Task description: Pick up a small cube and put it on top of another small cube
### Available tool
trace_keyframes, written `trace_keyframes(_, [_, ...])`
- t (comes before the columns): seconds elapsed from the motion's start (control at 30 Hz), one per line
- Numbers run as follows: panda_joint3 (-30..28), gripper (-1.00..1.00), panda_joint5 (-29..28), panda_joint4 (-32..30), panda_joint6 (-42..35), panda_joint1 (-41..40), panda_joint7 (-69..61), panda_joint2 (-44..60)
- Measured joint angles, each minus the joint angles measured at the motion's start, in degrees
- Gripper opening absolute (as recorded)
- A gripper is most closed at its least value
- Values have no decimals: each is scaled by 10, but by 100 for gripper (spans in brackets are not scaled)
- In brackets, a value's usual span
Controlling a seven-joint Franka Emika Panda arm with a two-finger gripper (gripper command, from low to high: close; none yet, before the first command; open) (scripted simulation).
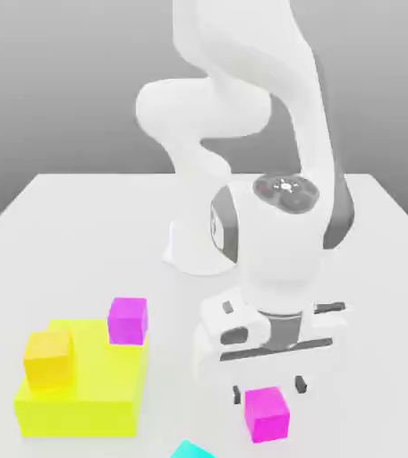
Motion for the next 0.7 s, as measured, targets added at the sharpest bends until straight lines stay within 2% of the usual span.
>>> trace_keyframes(0.23, [-1,-100,-2,1,4,0,2,4])
trace_keyframes(0.43, [11,-100,23,-17,-86,-23,-13,-103])
trace_keyframes(0.57, [-52,-100,31,-6,-160,-88,10,-166])
trace_keyframes(0.7, [-108,-100,41,15,-252,-221,40,-238])
